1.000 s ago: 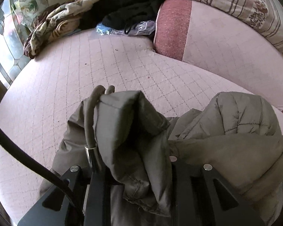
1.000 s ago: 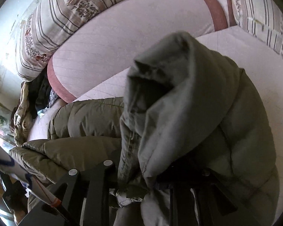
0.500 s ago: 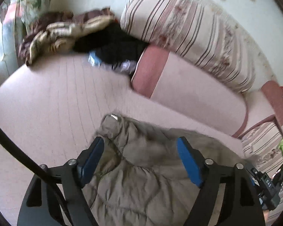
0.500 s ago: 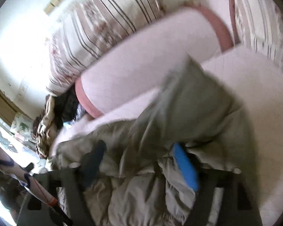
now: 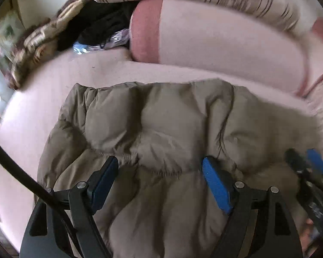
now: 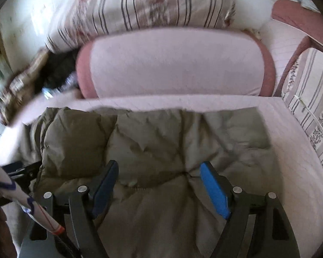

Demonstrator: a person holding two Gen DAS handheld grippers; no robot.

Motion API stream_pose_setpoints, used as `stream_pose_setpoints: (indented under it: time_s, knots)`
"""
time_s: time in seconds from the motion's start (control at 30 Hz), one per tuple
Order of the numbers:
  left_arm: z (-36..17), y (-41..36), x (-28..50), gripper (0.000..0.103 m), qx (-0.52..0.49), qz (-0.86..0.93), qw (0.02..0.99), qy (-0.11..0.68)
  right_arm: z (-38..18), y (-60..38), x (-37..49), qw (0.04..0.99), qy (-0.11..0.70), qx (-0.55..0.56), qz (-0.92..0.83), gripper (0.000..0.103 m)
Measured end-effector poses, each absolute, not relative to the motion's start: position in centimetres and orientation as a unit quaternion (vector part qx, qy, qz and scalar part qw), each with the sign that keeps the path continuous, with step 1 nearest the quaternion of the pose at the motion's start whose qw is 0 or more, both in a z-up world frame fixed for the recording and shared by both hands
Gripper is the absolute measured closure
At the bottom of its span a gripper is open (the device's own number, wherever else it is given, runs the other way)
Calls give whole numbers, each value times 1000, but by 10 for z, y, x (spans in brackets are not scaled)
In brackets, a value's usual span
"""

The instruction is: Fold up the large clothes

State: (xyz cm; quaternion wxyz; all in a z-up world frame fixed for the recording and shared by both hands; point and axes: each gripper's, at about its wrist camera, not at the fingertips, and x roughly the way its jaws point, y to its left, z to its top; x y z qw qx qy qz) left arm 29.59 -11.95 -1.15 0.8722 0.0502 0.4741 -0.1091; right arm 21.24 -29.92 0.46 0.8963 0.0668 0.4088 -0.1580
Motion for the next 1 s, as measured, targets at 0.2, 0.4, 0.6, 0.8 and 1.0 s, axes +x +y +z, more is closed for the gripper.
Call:
stream_pose_setpoints:
  time_s: [0.2,0.4,0.6,0.8,1.0]
  knots:
    - [-42,-127,340,1,47,-83,880,465,-31,-338,247,890,417,89,-161,14]
    - [-51,-135,366,0,36,-79,891,445,-48,-354,272,889,414,115,-158,11]
    - [-57,-138,373,0,34,-74,896,436,-54,-360,278,887,415,131,-156,10]
    - [-54,-139,367,0,44,-70,896,437,-54,-355,278,886,417,118,-166,10]
    - [-18,-107,333,5,50,-88,889,446,-21,-336,254,880,419,81,-207,10]
